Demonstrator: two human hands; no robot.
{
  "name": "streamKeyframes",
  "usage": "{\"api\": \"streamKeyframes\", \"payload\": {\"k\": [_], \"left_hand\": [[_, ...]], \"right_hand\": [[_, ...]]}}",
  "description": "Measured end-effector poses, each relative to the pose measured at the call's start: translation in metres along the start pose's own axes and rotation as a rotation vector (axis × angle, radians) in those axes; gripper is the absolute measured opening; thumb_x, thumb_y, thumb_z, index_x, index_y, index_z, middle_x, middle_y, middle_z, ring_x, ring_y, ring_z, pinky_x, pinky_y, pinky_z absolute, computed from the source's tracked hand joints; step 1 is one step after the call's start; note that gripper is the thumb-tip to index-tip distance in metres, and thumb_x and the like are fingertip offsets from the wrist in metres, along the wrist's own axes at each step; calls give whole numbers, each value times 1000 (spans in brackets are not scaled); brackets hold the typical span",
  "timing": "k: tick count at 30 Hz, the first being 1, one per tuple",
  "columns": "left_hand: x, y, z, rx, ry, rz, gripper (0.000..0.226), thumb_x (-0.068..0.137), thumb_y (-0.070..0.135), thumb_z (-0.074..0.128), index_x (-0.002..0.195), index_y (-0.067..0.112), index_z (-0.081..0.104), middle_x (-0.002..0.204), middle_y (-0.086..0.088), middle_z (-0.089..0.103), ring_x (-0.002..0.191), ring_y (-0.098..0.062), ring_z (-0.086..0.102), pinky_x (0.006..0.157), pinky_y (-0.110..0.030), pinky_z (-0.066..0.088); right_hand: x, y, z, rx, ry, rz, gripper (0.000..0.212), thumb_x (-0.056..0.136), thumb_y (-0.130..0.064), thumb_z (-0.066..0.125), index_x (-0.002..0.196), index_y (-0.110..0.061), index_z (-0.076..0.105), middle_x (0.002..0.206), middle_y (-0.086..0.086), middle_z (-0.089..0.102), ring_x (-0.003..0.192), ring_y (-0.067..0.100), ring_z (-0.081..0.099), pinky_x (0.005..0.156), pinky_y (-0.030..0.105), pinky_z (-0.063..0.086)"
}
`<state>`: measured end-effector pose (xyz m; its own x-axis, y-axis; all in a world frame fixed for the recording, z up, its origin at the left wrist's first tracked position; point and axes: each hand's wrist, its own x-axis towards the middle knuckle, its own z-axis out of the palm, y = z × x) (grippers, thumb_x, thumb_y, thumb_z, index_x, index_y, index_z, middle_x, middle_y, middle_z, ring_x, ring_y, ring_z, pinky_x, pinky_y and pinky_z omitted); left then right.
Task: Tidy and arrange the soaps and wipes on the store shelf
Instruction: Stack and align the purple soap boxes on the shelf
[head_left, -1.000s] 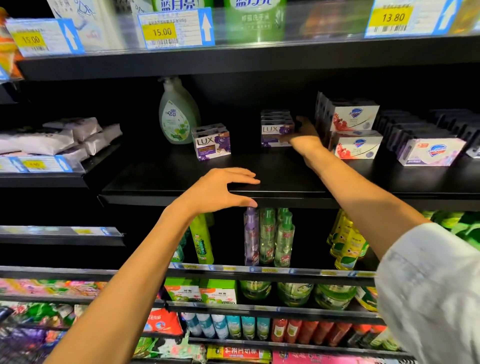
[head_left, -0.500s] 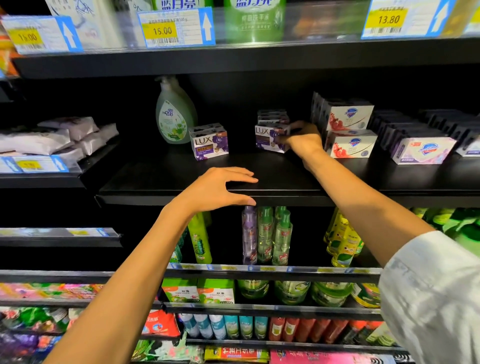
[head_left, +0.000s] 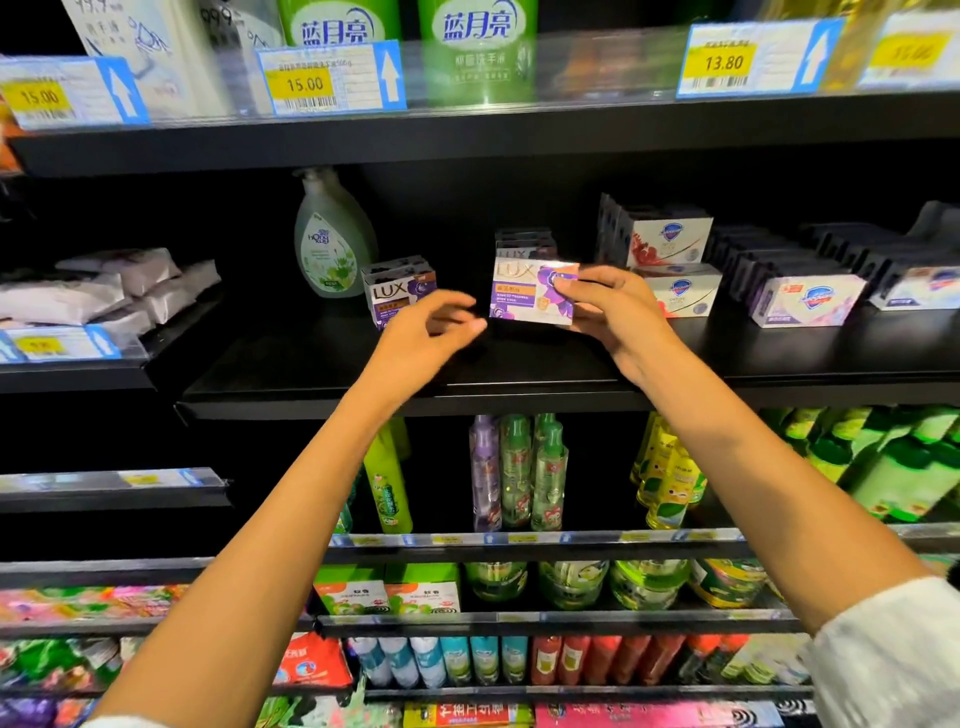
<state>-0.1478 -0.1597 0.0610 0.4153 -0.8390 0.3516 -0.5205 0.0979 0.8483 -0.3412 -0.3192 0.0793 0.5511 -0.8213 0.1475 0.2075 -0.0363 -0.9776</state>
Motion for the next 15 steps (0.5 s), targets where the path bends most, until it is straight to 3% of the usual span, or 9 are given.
{"api": "streamKeyframes", "payload": {"k": [3,5,11,15], "left_hand": [[15,13,14,-361,-7,-162,41,97,19,73,135,14,60,108,-2,76,111,-18,72,100,-44,59],[22,18,24,-476,-62,-223,41,97,17,72,136,11,59,115,-8,76,113,-22,72,97,-47,60],[23,14,37,-600,-126,-245,39,97,4,69,134,3,58,121,-17,73,112,-30,73,89,-44,62],[21,11,34,-648,-102,-253,43,95,1,70,135,1,54,123,-19,73,113,-33,72,90,-46,62]], "right_hand": [[-3,5,-4,13,-33,10,10,91,-12,77,101,-14,74,95,8,81,93,20,78,79,29,63],[-4,7,-5,-15,-47,1,18,90,-15,79,108,-12,74,97,9,81,95,21,78,76,26,62],[-4,11,-5,-74,-78,-18,34,91,-17,80,122,-9,70,101,11,80,101,23,77,81,29,64],[-5,12,-1,-109,-109,-20,34,95,-27,76,125,-15,67,106,12,79,100,26,77,83,40,65]]}}
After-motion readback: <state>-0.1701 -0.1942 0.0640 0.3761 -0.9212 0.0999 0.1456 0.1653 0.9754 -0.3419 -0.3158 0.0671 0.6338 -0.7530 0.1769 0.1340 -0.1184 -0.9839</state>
